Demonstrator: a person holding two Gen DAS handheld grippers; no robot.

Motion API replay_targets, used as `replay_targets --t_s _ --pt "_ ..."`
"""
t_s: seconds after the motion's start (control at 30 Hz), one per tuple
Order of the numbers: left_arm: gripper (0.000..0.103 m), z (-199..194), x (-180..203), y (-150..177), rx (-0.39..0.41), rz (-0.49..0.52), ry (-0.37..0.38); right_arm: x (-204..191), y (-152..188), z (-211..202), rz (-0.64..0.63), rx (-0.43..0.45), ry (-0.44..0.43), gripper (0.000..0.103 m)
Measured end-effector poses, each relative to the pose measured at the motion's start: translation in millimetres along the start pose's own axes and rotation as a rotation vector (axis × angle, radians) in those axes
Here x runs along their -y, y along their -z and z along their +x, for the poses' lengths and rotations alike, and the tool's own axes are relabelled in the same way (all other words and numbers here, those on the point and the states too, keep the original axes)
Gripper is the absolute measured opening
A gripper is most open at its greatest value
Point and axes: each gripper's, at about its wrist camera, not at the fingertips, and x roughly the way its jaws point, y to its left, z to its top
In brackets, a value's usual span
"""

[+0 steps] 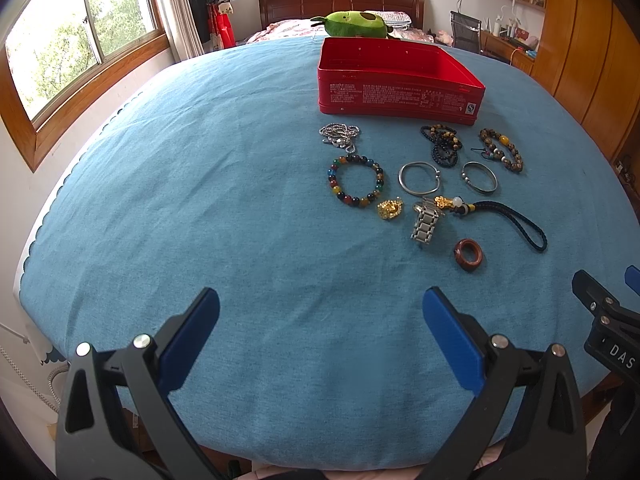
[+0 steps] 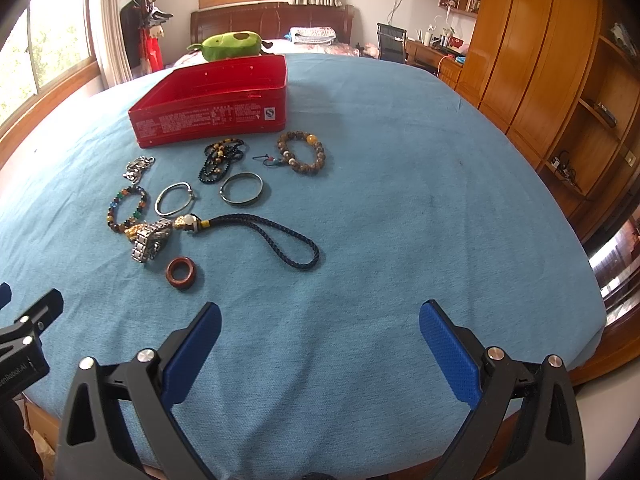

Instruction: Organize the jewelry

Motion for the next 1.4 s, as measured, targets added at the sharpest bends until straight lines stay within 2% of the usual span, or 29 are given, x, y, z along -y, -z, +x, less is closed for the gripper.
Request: replay_targets --t_s 0.93,1.4 --pt "0.100 0 0 0 -0.003 0.000 0.000 -2 2 3 0.001 -0.009 -0.009 0.099" --pt "0.100 10 0 -3 -0.001 0.010 -0.001 1 -9 12 0.011 -0.014 -0.022 0.099"
